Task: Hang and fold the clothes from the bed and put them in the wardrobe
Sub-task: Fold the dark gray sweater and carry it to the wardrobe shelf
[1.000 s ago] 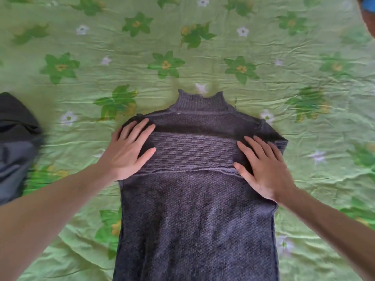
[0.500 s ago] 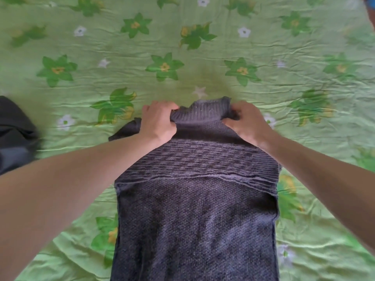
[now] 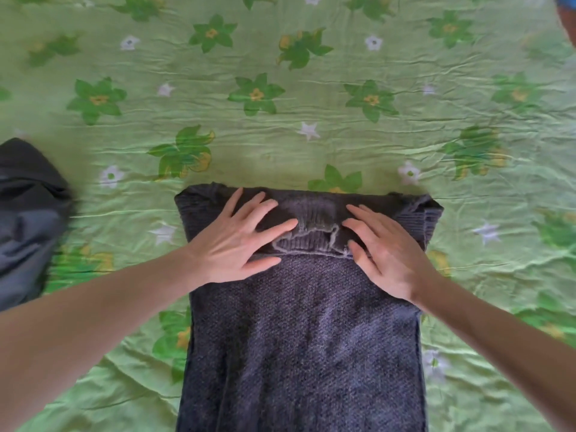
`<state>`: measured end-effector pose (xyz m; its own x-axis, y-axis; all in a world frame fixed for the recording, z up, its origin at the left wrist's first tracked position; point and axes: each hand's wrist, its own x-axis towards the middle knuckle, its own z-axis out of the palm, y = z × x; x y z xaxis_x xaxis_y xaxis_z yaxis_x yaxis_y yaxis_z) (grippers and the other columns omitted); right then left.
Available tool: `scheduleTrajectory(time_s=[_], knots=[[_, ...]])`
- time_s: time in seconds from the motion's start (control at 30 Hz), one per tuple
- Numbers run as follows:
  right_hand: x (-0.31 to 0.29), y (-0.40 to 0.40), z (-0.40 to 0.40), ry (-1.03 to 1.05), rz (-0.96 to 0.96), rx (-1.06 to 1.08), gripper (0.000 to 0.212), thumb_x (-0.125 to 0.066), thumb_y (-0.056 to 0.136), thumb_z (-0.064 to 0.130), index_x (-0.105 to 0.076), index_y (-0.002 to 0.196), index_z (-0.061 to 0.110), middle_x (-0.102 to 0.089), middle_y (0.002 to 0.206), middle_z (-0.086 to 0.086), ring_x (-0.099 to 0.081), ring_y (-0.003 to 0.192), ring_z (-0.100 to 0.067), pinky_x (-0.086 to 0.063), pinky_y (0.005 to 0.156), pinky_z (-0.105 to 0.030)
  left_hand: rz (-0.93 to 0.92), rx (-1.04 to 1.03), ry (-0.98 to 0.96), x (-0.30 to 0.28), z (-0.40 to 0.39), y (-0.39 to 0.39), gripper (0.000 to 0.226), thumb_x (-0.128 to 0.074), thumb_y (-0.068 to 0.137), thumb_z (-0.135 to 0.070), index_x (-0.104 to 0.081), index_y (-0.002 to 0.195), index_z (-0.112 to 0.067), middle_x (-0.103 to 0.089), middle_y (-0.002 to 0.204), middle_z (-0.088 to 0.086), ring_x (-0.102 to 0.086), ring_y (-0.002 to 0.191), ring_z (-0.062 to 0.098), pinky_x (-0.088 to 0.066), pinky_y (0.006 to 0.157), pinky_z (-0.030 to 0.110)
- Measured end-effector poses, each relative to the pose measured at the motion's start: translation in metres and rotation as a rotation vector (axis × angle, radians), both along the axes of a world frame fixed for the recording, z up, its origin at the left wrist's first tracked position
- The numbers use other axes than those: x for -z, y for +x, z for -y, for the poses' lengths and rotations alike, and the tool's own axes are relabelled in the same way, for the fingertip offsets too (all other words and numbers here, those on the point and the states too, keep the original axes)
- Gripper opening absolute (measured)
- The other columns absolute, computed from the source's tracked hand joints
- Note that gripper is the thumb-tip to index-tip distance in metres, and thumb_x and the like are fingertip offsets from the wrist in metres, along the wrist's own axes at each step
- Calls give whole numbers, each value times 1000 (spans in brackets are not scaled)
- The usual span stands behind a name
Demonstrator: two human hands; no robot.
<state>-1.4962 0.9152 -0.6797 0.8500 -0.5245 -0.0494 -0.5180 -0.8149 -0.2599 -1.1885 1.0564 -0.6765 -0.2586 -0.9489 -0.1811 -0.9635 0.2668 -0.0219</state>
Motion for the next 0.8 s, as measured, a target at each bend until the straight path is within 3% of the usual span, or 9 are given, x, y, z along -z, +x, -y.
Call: scheduleTrajectory(time_s=[0.13,0.27,0.43,0.6,0.8], knots=[[2,23,-29,-40,-93,-21,61,-17,110,56,-21,165,30,-8,175,-1,-5,161,-25,-13,130,-46,-3,25,-33,-1,-13,-15,74,-30,106,-67,-5,168,-36,-4,173,25,-12,160,44,-14,127,64],[15,17,-34,-99,-230,-66,67,-18,107,63,-7,167,33,2,175,2,5,161,-24,-15,129,-51,42,106,24,8,-33,1,76,-26,107,-65,-1,169,-29,3,176,10,2,163,30,-13,129,57],[20,0,-33,-93,-296,-93,70,-16,106,65,6,165,35,10,174,4,13,160,-19,-8,129,-51,108,71,95,8,-46,7,79,-18,105,-69,11,167,-30,17,174,8,15,161,28,-6,131,54],[-4,13,-59,-21,-263,26,70,-8,106,65,9,165,32,12,173,8,19,158,-13,-4,130,-50,-31,-210,68,4,-66,-39,77,-19,104,-66,-13,169,-24,-2,176,11,-5,163,31,-15,130,54],[-1,-33,-166,4,-133,234,62,-17,111,52,-14,167,25,-5,174,7,4,161,-14,-12,128,-46,-210,-399,-35,20,-149,-110,68,-34,107,-53,-28,165,-17,-21,174,7,-21,160,29,-24,127,54]])
